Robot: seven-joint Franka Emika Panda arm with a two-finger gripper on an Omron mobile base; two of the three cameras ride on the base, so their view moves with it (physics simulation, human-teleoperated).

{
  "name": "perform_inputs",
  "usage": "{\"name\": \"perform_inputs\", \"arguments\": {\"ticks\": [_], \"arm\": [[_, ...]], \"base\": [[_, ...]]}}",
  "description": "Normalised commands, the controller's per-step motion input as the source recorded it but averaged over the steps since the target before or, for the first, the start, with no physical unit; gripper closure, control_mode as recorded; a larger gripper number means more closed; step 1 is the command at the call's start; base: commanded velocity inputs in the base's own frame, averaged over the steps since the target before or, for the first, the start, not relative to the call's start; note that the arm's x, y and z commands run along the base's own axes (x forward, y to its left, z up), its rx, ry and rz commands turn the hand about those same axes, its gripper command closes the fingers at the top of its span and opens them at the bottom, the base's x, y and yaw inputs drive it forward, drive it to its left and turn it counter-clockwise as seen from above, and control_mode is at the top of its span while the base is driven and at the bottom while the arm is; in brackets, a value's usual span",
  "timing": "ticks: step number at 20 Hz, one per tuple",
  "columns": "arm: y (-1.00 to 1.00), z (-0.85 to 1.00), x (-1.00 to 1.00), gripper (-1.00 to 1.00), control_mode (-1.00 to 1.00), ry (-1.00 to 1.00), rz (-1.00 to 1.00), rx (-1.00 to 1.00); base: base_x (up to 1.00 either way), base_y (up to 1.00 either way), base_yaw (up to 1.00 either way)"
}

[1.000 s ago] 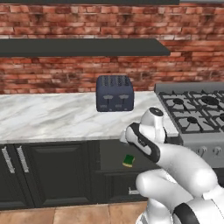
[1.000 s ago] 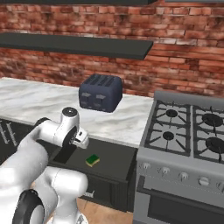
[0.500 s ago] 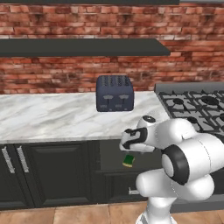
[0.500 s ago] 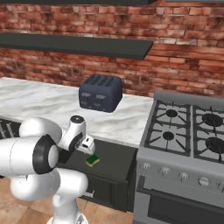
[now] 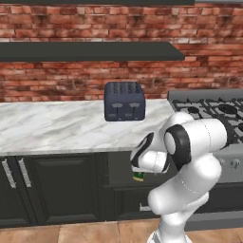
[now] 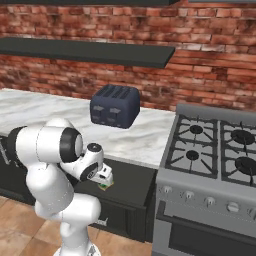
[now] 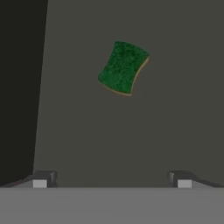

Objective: Restock the sink supplies by placing the sponge and soap dispenser on the counter and next to the sink. Make sure the soap dispenser is upright.

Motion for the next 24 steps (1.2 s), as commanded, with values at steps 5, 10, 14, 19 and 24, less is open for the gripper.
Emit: {"name": "perform_inputs", "arguments": {"ticks": [5, 10, 14, 19, 24], "arm": [[-0.08, -0.42, -0.24, -1.0, -1.0, 0.0, 0.0, 0.0], [0.0, -0.15, -0.43, -1.0, -1.0, 0.0, 0.01, 0.0], [0.0, -0.02, -0.49, -1.0, -1.0, 0.0, 0.01, 0.0], [0.0, -0.22, -0.43, -1.0, -1.0, 0.04, 0.03, -0.01], [0.0, -0.34, -0.48, -1.0, -1.0, 0.12, 0.07, -0.07]], "base": [[0.0, 0.0, 0.0], [0.0, 0.0, 0.0], [0.0, 0.0, 0.0], [0.0, 0.0, 0.0], [0.0, 0.0, 0.0]]}}
